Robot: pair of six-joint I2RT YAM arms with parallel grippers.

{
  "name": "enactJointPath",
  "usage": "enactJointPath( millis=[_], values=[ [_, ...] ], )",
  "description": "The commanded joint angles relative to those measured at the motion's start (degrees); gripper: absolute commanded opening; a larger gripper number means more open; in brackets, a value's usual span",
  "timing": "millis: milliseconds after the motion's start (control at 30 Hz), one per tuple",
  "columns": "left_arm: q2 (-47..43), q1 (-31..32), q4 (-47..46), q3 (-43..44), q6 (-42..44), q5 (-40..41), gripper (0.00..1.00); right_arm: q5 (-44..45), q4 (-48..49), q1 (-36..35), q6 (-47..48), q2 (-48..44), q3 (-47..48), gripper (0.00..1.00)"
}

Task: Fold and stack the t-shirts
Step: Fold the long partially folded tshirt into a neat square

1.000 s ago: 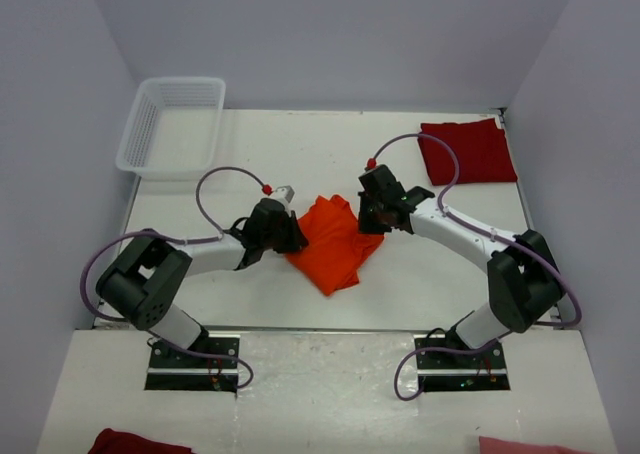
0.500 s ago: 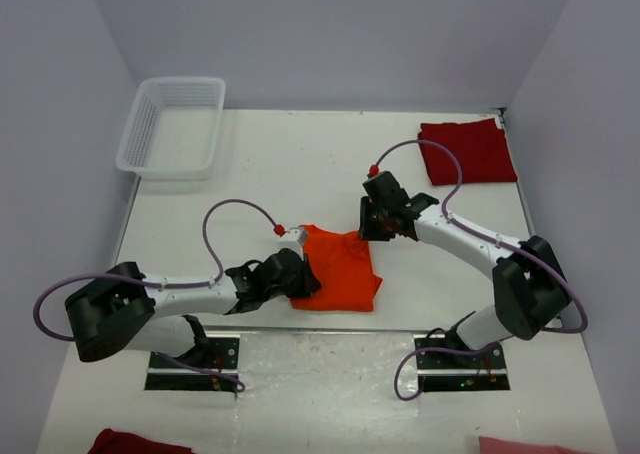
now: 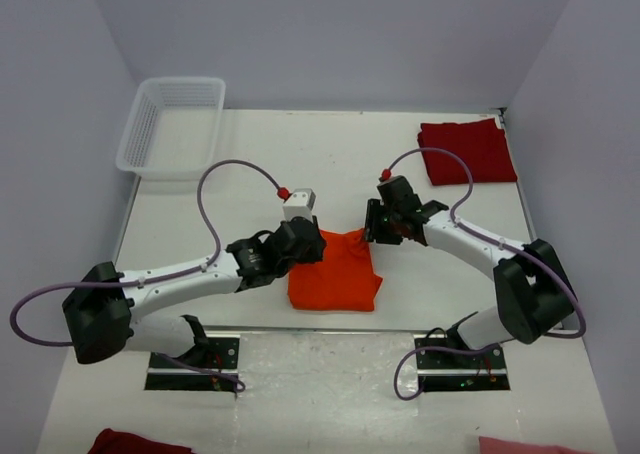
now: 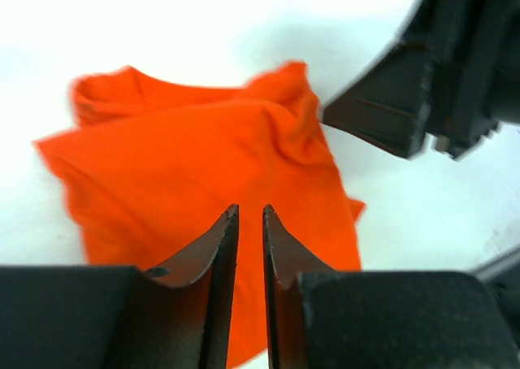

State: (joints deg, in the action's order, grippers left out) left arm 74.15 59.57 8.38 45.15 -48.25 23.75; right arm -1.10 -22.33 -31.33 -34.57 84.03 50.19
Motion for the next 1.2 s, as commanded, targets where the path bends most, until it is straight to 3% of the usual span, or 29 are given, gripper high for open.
enactJointPath(
  millis=[0, 233, 933, 1167],
  values=[
    [-1.46, -4.28, 6.21, 2.32, 3.86, 3.33, 0.20, -4.78, 4.92, 1.45, 1.43, 0.52, -0.10, 0.45],
    [-2.17, -10.17, 4.19, 0.38, 7.11, -1.77, 0.22, -8.21, 8.35, 1.80, 0.47, 2.98, -0.18, 0.31],
    [-0.06, -18.52, 3.14, -1.73, 10.63, -8.01, 0.24, -8.12, 10.99, 1.80, -1.47, 4.82, -3.96, 0.28],
    [-0.06, -21.25, 1.99, -3.13, 11.07, -10.12, 0.25, -9.97, 12.40, 1.80, -1.29, 6.93, -3.26, 0.22]
  ],
)
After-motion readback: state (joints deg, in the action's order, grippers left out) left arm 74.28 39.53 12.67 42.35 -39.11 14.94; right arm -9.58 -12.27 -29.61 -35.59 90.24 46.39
